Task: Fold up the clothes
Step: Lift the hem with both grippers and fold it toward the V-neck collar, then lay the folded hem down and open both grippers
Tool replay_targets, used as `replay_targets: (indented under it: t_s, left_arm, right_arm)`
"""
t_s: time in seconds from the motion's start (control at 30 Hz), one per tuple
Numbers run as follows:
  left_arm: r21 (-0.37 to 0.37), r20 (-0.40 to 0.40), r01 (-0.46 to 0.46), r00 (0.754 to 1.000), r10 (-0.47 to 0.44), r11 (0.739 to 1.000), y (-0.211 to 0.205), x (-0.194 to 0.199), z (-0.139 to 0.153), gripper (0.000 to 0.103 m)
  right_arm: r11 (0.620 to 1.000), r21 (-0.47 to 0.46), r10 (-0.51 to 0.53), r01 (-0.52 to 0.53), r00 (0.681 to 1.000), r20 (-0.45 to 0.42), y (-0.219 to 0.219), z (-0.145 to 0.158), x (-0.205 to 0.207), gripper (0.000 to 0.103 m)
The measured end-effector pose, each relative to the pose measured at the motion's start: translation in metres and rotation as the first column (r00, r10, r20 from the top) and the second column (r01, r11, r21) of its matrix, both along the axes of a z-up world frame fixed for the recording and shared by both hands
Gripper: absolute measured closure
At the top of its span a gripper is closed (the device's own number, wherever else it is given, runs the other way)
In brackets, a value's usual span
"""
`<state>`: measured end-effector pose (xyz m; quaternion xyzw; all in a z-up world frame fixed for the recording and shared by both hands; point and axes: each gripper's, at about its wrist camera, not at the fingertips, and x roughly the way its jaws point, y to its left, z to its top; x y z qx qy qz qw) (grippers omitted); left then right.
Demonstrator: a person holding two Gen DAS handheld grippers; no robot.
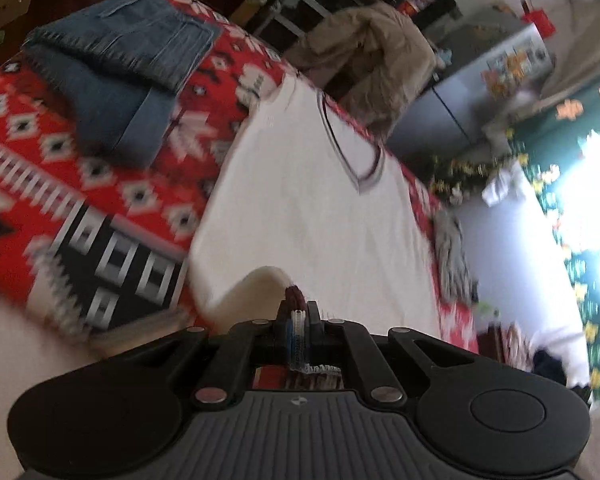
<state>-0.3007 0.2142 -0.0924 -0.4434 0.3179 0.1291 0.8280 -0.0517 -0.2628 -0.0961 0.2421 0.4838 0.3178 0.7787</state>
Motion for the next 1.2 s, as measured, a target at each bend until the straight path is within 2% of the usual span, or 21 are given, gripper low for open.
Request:
replay_targets:
  t_s: [0.17, 0.33, 0.5, 0.53, 0.6, 0.67, 0.77, 0.83, 0.9, 1.0, 1.07, 1.13, 1.2]
  left_arm:
    - [-0.015, -0.016, -0.04, 0.999, 0.04, 0.999, 0.032, 0.056, -0.016, 0.097]
    - [0.006, -0.087, -0.047, 0.995, 0.047, 0.999, 0.055, 0.11, -0.038, 0.097]
    - [-0.011, -0.107, -0.058, 0.993, 0.056, 0.998, 0.064, 0.128, -0.055, 0.095]
    - [-0.013, -0.108, -0.062, 0.992, 0.06, 0.998, 0.064, 0.129, -0.058, 0.089]
    - [-0.018, -0.094, -0.068, 0.993, 0.066, 0.998, 0.063, 0.127, -0.058, 0.087]
    - [-0.011, -0.081, -0.069, 0.994, 0.068, 0.998, 0.061, 0.125, -0.053, 0.072]
    - [0.052, -0.048, -0.045, 0.998, 0.048, 0.998, 0.054, 0.121, -0.039, 0.06]
    - [0.127, -0.029, -0.006, 1.0, 0.01, 0.992, 0.047, 0.12, -0.027, 0.053]
    - [0.229, -0.036, 0.039, 0.999, -0.031, 0.973, 0.039, 0.12, -0.016, 0.044]
    - [0.34, -0.062, 0.109, 0.994, -0.094, 0.934, 0.029, 0.124, -0.009, 0.043]
    - [0.414, -0.087, 0.162, 0.987, -0.139, 0.896, 0.021, 0.126, -0.008, 0.043]
    - [0.486, -0.126, 0.211, 0.977, -0.171, 0.848, 0.015, 0.13, -0.011, 0.043]
    - [0.546, -0.16, 0.244, 0.969, -0.187, 0.801, 0.01, 0.136, -0.015, 0.043]
  right_arm:
    - [0.999, 0.013, -0.036, 0.036, 0.999, -0.016, 0.036, -0.011, 0.057, 0.098]
    - [0.997, -0.053, -0.066, 0.064, 0.997, -0.03, 0.073, -0.042, 0.104, 0.097]
    - [0.994, -0.073, -0.079, 0.078, 0.997, -0.013, 0.095, -0.063, 0.121, 0.096]
    - [0.994, -0.076, -0.082, 0.082, 0.997, -0.005, 0.097, -0.064, 0.121, 0.096]
    - [0.993, -0.079, -0.087, 0.088, 0.996, 0.012, 0.099, -0.066, 0.123, 0.087]
    - [0.993, -0.07, -0.088, 0.091, 0.995, 0.034, 0.1, -0.063, 0.122, 0.081]
    - [0.993, -0.064, -0.092, 0.098, 0.992, 0.088, 0.099, -0.054, 0.12, 0.065]
    - [0.993, -0.064, -0.087, 0.097, 0.985, 0.149, 0.097, -0.044, 0.117, 0.057]
    - [0.995, -0.071, -0.054, 0.07, 0.976, 0.211, 0.096, -0.033, 0.115, 0.055]
    - [0.989, -0.145, 0.052, -0.009, 0.953, 0.298, 0.103, -0.024, 0.111, 0.055]
    - [0.968, -0.241, 0.151, -0.066, 0.922, 0.356, 0.113, -0.021, 0.106, 0.055]
    - [0.929, -0.352, 0.257, -0.111, 0.879, 0.402, 0.128, -0.021, 0.099, 0.055]
    - [0.903, -0.409, 0.318, -0.132, 0.846, 0.428, 0.138, -0.023, 0.096, 0.055]
